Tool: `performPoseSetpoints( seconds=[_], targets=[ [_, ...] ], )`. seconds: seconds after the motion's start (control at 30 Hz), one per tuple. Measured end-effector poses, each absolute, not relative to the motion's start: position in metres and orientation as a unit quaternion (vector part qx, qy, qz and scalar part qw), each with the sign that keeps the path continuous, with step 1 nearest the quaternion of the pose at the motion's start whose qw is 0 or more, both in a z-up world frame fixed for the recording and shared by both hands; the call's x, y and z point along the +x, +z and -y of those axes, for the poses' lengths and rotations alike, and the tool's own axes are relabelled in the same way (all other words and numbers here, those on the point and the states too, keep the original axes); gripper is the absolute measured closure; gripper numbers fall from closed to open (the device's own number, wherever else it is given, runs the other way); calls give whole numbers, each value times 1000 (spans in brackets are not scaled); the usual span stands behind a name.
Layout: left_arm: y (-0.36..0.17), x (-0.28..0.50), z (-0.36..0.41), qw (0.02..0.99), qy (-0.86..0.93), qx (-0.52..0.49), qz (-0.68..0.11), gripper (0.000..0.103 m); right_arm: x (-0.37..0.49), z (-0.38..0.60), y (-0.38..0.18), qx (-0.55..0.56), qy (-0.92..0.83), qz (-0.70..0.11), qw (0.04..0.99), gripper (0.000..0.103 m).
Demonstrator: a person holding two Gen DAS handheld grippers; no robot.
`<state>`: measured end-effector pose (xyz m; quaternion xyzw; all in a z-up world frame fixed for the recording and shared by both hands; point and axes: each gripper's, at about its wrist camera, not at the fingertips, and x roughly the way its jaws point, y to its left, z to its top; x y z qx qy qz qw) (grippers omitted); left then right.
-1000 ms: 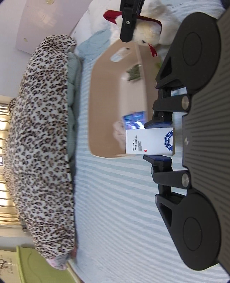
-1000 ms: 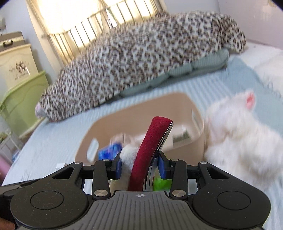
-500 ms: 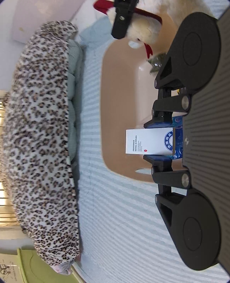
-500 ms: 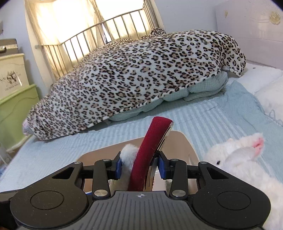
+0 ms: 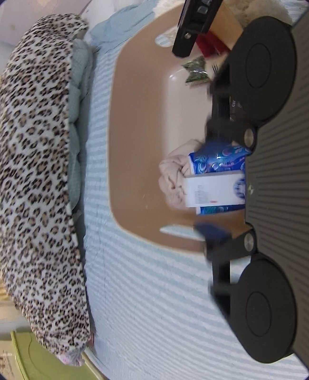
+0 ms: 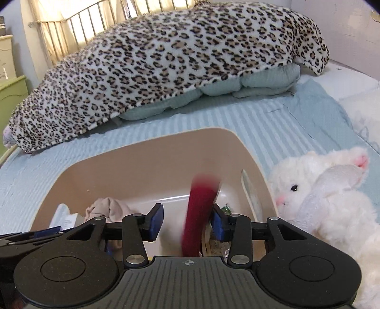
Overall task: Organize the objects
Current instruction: 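Drop the card with the left tool into the basket while the right tool drops the clip in, then grasp the small printed box with the left tool while the right tool grasps the green packet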
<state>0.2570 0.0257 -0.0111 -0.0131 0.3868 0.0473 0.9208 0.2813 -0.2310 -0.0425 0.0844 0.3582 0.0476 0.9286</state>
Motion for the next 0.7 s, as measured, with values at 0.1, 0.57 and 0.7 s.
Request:
performPoseSetpoints(
  seconds=[0.1, 0.57, 0.7],
  targets=[
    [1, 248, -27, 927, 47, -17, -371, 21, 267, 237, -31, 83, 48, -336, 937, 27],
    [13, 190, -25, 928, 41, -3, -371, 11, 199, 254, -7, 43, 68, -323, 943, 0],
    [2, 178, -24, 922, 37, 0, -386, 11, 186, 254, -18, 32, 72, -339, 938, 0]
  ],
)
